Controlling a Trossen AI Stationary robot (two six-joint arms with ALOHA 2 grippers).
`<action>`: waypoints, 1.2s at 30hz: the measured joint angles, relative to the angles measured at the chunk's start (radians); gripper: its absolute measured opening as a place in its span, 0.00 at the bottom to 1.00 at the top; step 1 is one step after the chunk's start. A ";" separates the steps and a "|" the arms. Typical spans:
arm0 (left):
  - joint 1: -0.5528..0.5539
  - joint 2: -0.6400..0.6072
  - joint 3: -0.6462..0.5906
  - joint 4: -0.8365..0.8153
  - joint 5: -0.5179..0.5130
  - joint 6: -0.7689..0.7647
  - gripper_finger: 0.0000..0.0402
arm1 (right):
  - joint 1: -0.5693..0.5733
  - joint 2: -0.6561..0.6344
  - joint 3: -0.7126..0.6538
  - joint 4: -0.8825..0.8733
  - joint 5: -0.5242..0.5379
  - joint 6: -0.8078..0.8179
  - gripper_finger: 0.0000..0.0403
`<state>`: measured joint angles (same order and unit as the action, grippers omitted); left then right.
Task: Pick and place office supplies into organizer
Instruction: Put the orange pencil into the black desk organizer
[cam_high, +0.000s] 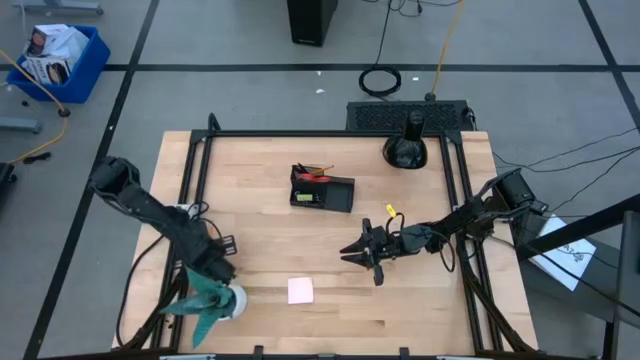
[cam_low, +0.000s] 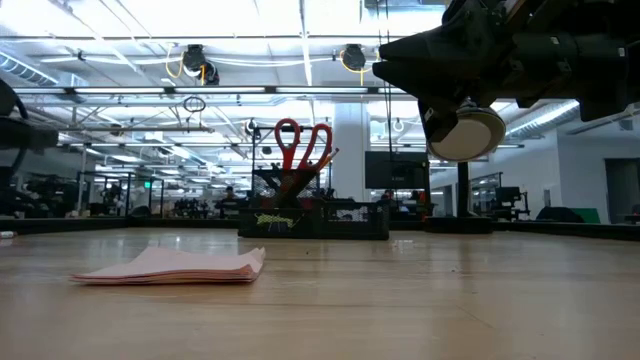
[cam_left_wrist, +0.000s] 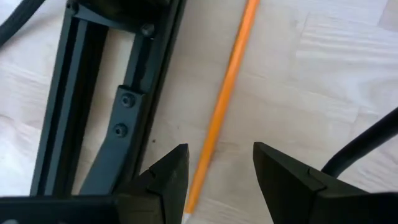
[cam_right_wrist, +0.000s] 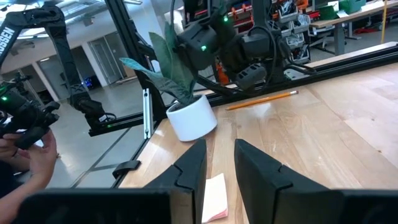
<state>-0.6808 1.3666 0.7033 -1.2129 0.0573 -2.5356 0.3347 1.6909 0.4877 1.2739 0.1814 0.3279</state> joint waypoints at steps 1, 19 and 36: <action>-0.012 0.000 0.000 0.000 -0.003 -0.008 0.46 | 0.000 0.000 0.000 0.000 0.000 0.000 0.18; -0.016 -0.034 0.002 -0.031 -0.094 0.024 0.46 | 0.000 0.000 0.000 0.000 0.000 0.000 0.18; 0.334 -0.120 0.005 -0.076 -0.118 0.309 0.46 | 0.000 0.000 0.000 0.000 0.000 0.000 0.18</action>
<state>-0.3470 1.2467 0.7085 -1.2890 -0.0605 -2.2264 0.3345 1.6909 0.4877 1.2739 0.1814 0.3279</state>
